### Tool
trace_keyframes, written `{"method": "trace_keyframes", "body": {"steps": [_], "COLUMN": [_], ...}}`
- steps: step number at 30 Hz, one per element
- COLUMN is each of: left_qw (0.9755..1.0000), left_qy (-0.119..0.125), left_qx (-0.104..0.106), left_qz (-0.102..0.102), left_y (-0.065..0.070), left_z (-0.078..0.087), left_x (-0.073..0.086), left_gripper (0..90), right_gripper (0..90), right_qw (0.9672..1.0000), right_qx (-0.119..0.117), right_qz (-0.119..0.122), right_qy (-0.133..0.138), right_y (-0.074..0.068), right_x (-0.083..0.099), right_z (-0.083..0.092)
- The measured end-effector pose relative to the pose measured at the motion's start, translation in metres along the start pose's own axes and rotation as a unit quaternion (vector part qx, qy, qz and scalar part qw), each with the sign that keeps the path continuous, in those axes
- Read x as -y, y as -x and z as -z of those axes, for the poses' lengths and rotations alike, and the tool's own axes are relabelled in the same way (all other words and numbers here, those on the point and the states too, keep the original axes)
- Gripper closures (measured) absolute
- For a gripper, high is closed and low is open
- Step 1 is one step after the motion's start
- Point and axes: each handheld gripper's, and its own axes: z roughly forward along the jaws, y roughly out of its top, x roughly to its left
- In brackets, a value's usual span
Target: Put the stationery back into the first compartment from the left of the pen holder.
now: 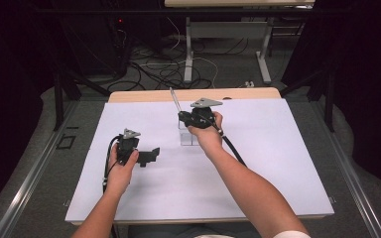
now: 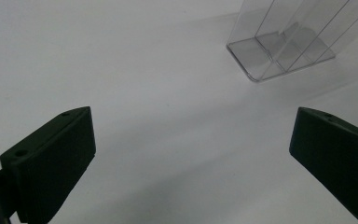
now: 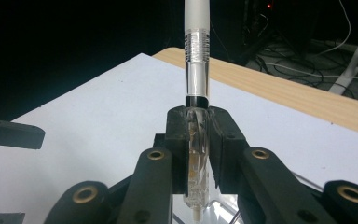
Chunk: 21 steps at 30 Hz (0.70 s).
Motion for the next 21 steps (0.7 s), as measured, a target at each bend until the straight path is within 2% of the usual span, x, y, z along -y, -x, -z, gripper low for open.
{"method": "trace_keyframes", "body": {"steps": [4, 5, 6, 7, 15, 19, 21], "left_qw": [1.0000, 1.0000, 1.0000, 1.0000, 1.0000, 1.0000, 1.0000], "left_qy": [-0.001, -0.001, -0.002, -0.001, -0.003, -0.003, -0.004], "left_qx": [0.000, 0.001, 0.000, 0.002, 0.002, 0.001, 0.001], "left_qz": [0.003, 0.003, -0.001, 0.004, 0.003, 0.002, 0.002], "left_y": [0.001, 0.001, 0.000, 0.001, 0.000, 0.000, 0.000], "left_z": [-0.001, -0.001, -0.001, -0.001, -0.002, -0.002, -0.002], "left_x": [0.001, 0.001, 0.001, 0.001, 0.001, 0.001, 0.001], "left_gripper": [0.2, 0.2, 0.2, 0.2, 0.2, 0.2, 0.2], "right_gripper": [79.0, 79.0, 79.0, 79.0, 78.7, 73.7, 71.5], "right_qw": [0.9999, 0.9998, 0.9998, 0.9998, 0.9994, 0.9992, 0.9992], "right_qx": [0.006, 0.010, 0.011, 0.012, 0.014, 0.012, 0.013], "right_qz": [-0.005, -0.008, -0.008, -0.009, -0.019, -0.024, -0.019], "right_qy": [-0.007, -0.016, -0.011, -0.014, -0.026, -0.031, -0.033], "right_y": [0.000, 0.000, 0.001, 0.002, 0.006, 0.007, 0.005], "right_x": [0.004, 0.005, 0.007, 0.007, 0.011, 0.012, 0.012], "right_z": [-0.002, -0.001, -0.003, -0.003, -0.003, -0.003, -0.002]}}
